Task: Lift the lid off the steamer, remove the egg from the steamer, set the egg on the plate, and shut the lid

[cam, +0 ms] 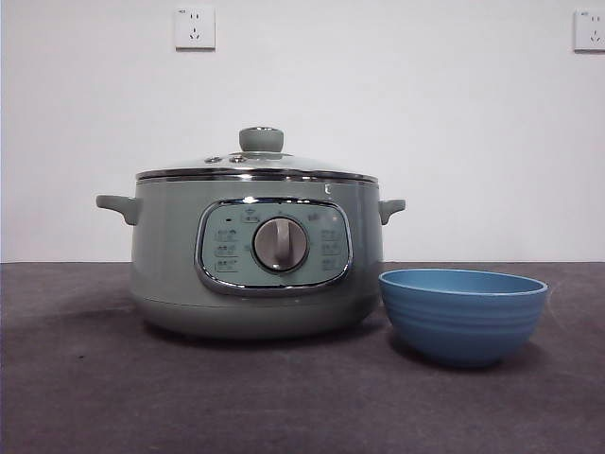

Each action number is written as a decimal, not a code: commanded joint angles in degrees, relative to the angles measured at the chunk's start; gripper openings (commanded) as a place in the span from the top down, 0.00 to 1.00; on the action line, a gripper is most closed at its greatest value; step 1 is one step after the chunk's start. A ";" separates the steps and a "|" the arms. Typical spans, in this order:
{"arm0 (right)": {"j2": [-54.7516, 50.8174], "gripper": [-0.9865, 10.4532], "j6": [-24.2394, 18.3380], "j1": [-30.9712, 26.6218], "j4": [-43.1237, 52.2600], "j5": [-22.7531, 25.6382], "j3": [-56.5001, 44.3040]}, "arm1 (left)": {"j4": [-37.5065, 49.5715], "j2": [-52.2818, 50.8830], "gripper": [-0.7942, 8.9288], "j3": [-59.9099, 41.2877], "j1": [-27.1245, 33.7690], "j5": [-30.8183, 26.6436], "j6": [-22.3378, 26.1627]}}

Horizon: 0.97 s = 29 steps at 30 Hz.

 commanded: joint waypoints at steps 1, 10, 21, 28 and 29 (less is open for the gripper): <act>0.22 0.37 -0.13 0.13 0.15 -0.28 0.13 | 2.75 4.17 0.27 -0.07 -1.99 -2.69 2.16; 0.42 0.37 -0.15 0.13 0.15 -0.26 0.13 | 10.40 14.47 0.27 -0.07 -5.95 -9.27 5.07; 0.46 0.37 -0.20 0.13 0.15 1.49 0.13 | 11.45 21.53 0.27 -0.07 -7.30 -10.62 5.16; 0.79 0.37 -0.17 0.13 0.15 1.46 0.13 | 10.71 21.88 0.28 -0.07 -7.63 -10.64 5.11; 0.79 0.37 -0.17 0.13 0.15 1.46 0.13 | 10.16 21.90 0.28 -0.07 -7.63 -10.62 5.11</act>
